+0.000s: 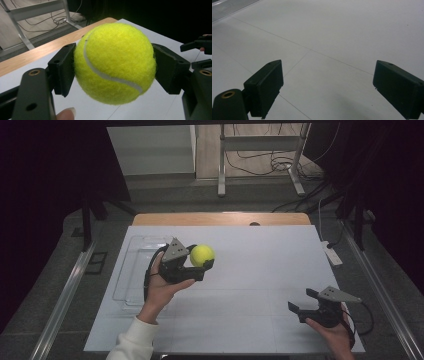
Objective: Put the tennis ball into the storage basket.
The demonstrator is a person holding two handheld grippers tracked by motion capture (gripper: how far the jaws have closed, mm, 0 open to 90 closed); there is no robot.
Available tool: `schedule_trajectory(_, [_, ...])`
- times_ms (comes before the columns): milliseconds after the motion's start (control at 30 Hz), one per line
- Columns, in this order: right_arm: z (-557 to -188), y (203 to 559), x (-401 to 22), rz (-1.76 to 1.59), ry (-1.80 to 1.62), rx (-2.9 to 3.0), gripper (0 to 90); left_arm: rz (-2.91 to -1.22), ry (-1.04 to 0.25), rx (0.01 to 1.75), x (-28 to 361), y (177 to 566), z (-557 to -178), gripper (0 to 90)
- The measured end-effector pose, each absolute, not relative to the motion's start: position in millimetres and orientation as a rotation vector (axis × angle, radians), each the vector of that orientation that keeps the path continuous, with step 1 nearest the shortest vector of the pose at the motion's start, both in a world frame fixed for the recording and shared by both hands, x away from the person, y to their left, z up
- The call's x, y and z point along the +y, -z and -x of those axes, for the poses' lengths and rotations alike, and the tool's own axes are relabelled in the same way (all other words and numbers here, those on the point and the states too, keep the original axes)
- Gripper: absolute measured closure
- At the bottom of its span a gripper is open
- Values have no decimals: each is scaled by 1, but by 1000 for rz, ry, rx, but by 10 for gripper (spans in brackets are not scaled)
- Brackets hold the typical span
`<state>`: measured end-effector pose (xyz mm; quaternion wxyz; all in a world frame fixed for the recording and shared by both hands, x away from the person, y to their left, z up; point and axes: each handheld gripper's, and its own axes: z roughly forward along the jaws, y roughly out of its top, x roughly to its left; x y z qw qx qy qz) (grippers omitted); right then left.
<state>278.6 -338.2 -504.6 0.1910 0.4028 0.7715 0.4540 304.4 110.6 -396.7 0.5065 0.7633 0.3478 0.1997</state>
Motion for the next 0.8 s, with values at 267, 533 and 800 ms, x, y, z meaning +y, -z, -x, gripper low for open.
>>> schedule_trajectory(267, [-279,505,-338,-1132,-1275,2166,97,-1816,-493,862,120,394,-306,265])
schedule_trajectory(533, [-279,505,-338,-1134,-1274,2166,97,-1805,-509,879,126,394,-307,265])
schedule_trajectory(800, [-279,505,-338,-1133,-1275,2165,97,-1803,-516,895,130,394,-309,265])
